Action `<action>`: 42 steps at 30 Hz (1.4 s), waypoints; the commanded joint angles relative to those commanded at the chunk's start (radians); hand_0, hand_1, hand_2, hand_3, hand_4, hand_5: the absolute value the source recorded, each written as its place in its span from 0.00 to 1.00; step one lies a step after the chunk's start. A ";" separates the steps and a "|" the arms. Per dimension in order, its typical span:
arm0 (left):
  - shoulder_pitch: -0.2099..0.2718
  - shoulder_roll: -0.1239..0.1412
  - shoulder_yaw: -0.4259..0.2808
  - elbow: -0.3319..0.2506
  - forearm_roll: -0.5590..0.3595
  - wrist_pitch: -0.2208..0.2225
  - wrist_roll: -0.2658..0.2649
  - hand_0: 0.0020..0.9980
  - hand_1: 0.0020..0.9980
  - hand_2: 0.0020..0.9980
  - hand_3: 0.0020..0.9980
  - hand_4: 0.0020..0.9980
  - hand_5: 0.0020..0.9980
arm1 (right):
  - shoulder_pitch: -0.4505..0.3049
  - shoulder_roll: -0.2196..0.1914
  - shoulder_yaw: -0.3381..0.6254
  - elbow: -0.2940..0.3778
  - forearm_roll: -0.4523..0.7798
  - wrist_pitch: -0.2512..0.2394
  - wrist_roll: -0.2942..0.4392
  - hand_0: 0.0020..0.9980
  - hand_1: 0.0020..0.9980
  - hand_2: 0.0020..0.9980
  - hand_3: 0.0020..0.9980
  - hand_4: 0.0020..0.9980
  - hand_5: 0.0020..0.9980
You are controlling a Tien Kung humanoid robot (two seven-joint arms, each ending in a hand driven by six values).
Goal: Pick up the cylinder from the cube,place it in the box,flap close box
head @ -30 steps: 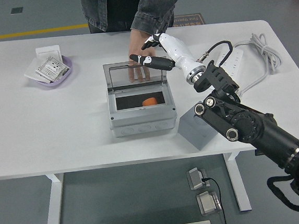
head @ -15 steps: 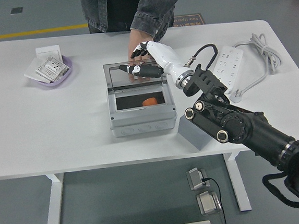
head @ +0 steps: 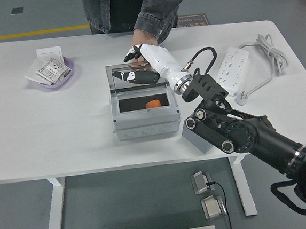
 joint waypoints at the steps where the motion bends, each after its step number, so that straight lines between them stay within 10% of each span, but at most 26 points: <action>1: 0.000 0.000 0.000 0.000 0.000 0.000 0.000 0.68 0.69 0.61 0.65 0.74 0.45 | 0.000 0.000 -0.001 0.001 -0.001 0.000 0.000 0.68 0.67 0.64 0.60 0.96 0.72; 30: -0.009 -0.002 -0.007 0.000 0.016 -0.002 -0.004 0.68 0.69 0.61 0.64 0.73 0.45 | 0.059 0.019 -0.018 -0.195 0.097 0.012 0.029 0.66 0.66 0.65 0.63 0.93 0.68; 42: -0.002 -0.003 0.001 0.000 0.013 -0.001 -0.008 0.68 0.69 0.61 0.65 0.73 0.44 | 0.036 -0.002 -0.038 -0.124 0.075 0.006 0.012 0.67 0.66 0.66 0.70 0.91 0.67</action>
